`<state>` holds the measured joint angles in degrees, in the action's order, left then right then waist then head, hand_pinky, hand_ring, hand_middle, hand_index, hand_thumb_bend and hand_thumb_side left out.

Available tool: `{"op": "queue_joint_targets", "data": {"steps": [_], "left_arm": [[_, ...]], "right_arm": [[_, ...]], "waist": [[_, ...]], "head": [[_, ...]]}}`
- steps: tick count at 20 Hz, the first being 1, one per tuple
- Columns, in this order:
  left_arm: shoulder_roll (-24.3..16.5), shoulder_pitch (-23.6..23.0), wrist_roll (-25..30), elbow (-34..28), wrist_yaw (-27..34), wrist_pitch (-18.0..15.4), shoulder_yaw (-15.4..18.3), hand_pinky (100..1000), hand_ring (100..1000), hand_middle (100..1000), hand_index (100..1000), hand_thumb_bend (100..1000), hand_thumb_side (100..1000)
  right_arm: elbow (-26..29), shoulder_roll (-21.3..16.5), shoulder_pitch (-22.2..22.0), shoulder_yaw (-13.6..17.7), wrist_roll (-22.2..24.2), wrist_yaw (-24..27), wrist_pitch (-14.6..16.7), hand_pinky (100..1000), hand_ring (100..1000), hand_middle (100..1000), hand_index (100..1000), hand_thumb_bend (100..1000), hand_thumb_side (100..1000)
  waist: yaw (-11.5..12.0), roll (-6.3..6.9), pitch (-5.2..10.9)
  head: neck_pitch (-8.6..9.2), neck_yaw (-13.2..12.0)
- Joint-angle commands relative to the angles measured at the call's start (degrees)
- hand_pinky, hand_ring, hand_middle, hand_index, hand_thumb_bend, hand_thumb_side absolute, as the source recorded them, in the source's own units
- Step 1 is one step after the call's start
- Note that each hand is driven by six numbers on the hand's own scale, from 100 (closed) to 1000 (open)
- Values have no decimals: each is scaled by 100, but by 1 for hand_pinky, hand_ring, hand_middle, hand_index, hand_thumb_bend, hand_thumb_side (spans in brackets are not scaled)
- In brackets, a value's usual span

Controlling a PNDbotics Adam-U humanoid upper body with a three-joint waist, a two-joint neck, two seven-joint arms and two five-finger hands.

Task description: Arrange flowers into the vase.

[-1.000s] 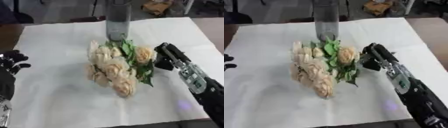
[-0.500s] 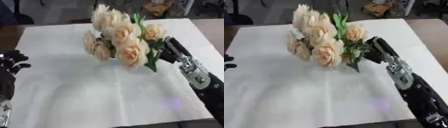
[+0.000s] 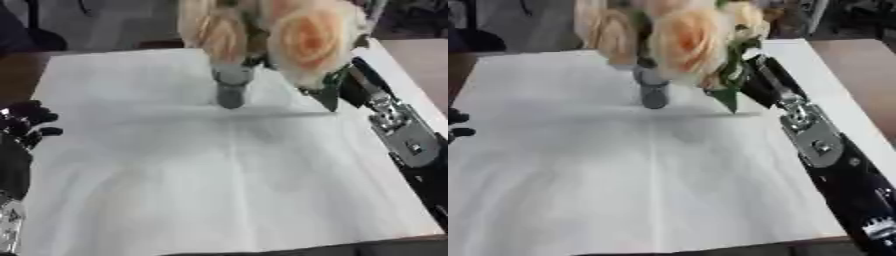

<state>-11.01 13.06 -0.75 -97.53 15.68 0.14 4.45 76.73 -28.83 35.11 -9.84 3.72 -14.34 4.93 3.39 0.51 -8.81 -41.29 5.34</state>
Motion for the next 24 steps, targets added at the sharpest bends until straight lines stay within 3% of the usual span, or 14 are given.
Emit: {"op": "queue_joint_targets", "data": {"steps": [1, 3, 11, 24], "left_arm": [[-87, 32, -30, -69, 1, -8, 14, 569, 639, 546, 652, 607, 820], [-95, 19, -35, -66, -3, -7, 18, 568, 639, 546, 652, 607, 819], [-118, -25, -37, -55, -16, -9, 15, 568, 638, 546, 651, 607, 819], [-151, -71, 24, -22, -6, 11, -55, 568, 636, 545, 650, 608, 819]], "right_arm": [[292, -306, 149, 102, 38, 350, -116, 100, 100, 100, 339, 100, 953], [371, -382, 184, 129, 39, 544, -152, 100, 100, 100, 329, 100, 991], [604, -945, 571, 394, -163, 1216, -378, 100, 100, 100, 324, 100, 1000], [42, -988, 1453, 508, -242, 2163, -444, 100, 100, 100, 322, 100, 1000]], "waist": [[-9, 9, 181], [-23, -9, 204], [-38, -69, 271], [265, -145, 420]], "head": [[39, -19], [54, -30], [149, 7], [198, 253]]}}
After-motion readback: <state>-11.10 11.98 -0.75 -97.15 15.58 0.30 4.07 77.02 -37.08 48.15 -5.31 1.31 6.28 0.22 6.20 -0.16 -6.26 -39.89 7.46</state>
